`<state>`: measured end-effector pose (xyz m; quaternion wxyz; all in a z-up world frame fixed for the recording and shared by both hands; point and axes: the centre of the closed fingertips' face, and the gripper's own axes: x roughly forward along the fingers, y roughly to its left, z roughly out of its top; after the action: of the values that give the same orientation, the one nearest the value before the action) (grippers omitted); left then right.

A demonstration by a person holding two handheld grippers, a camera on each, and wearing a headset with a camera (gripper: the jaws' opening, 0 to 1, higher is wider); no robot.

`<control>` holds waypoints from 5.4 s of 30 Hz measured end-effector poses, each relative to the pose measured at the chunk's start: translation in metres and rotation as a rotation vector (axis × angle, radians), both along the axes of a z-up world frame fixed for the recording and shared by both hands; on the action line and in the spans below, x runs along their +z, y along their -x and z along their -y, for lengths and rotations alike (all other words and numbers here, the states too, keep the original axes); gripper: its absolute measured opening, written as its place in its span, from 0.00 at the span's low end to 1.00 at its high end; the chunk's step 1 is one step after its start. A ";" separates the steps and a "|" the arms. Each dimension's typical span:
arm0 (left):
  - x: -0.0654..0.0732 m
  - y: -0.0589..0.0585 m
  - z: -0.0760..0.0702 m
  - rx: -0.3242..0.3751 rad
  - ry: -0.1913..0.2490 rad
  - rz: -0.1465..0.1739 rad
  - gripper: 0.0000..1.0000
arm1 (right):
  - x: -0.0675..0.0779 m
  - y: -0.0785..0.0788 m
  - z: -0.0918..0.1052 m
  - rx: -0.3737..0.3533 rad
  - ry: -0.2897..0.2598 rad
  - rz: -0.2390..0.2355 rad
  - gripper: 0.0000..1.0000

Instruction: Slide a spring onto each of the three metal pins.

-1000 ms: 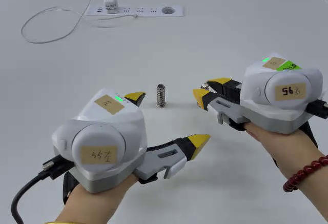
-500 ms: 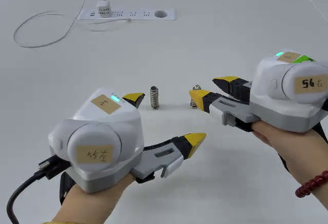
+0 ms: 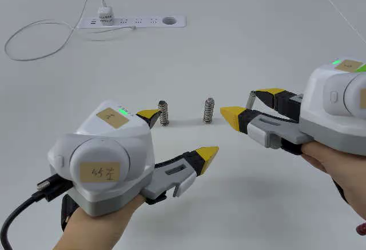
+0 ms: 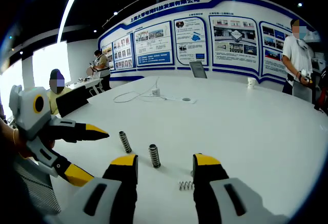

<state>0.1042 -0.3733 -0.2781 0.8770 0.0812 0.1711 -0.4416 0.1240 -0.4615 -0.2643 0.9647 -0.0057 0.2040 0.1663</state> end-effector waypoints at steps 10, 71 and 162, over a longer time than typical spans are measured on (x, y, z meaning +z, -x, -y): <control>-0.003 0.004 0.023 -0.079 -0.015 -0.002 0.55 | 0.002 0.016 0.023 -0.019 0.004 -0.013 0.47; -0.068 -0.018 0.123 -0.246 -0.166 -0.027 0.20 | -0.029 0.076 0.075 -0.029 0.012 -0.123 0.54; 0.062 0.040 0.096 -0.250 0.228 0.071 0.10 | 0.061 0.045 0.029 -0.122 -0.903 -0.111 0.12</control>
<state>0.0639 -0.4690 -0.2157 0.8242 0.0175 0.0773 -0.5608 0.0787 -0.4907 -0.2035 0.8662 0.4362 0.1626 0.1813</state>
